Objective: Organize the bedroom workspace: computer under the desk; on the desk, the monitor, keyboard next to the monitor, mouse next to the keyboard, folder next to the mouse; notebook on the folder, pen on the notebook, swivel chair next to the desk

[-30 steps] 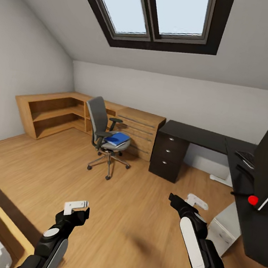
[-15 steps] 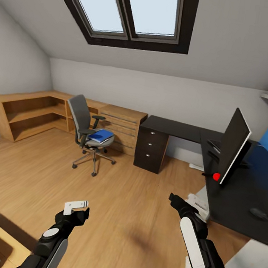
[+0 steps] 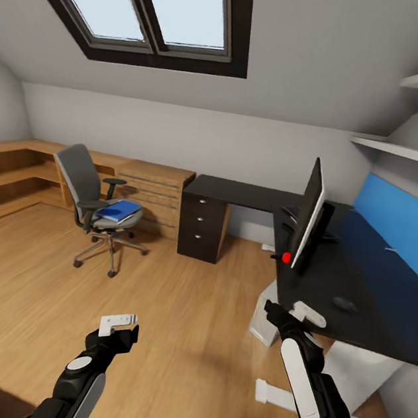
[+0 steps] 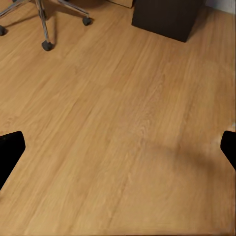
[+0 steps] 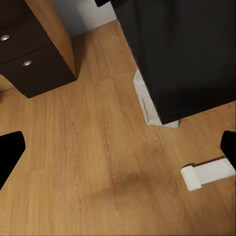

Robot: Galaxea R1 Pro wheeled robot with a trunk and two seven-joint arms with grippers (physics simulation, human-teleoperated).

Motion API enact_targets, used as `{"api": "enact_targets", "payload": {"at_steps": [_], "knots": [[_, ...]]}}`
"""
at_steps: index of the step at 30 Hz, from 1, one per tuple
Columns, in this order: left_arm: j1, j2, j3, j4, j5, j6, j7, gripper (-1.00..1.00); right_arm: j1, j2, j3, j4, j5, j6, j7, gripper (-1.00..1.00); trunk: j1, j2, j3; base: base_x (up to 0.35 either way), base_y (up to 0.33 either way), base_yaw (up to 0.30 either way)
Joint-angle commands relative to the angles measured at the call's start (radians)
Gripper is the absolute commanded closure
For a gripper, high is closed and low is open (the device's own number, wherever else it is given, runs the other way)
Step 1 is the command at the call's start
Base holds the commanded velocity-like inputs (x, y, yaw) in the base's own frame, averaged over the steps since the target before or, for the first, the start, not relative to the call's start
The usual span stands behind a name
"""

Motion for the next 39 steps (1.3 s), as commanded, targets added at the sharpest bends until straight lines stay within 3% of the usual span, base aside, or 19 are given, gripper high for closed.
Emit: {"api": "enact_targets", "payload": {"at_steps": [1,6,26,27,28,34,39], "knots": [[0.000,0.000,-0.001,-0.002,0.010,0.004,0.009,-1.00,-0.001,-0.002,0.004,-0.001,-0.007,0.002,-0.009,-1.00,0.000,-0.001,-0.001,0.000,-0.305,-0.290],[0.000,0.000,-0.001,-0.001,0.009,0.004,0.010,-1.00,-0.001,-0.004,0.017,-0.004,-0.005,0.002,-0.008,-1.00,0.000,-0.001,-0.001,0.000,-0.307,-0.199],[0.000,0.003,0.000,0.003,0.009,0.005,0.009,-1.00,-0.001,-0.007,0.020,-0.006,0.026,-0.004,-0.009,-1.00,0.000,-0.001,-0.001,0.009,-0.311,-0.006],[0.000,0.003,-0.003,0.033,0.008,0.004,0.008,-1.00,-0.002,-0.014,0.016,0.055,0.199,-0.047,0.011,-1.00,0.000,-0.001,-0.001,0.036,-0.097,0.000],[0.000,0.003,-0.004,0.034,0.007,0.004,0.008,-1.00,-0.003,-0.017,0.015,0.092,0.249,-0.068,0.048,-1.00,0.000,-0.001,-0.001,0.018,-0.050,0.000],[0.000,0.003,-0.004,0.035,0.006,0.004,0.008,-1.00,-0.016,-0.036,0.012,0.194,0.369,-0.121,0.175,-1.00,0.000,-0.001,-0.001,0.008,-0.022,0.000],[0.000,0.003,-0.004,0.035,0.006,0.004,0.008,-1.00,-0.051,-0.066,0.011,0.283,0.414,-0.180,0.225,-1.00,0.000,-0.001,-0.001,0.009,-0.003,0.000]]}}
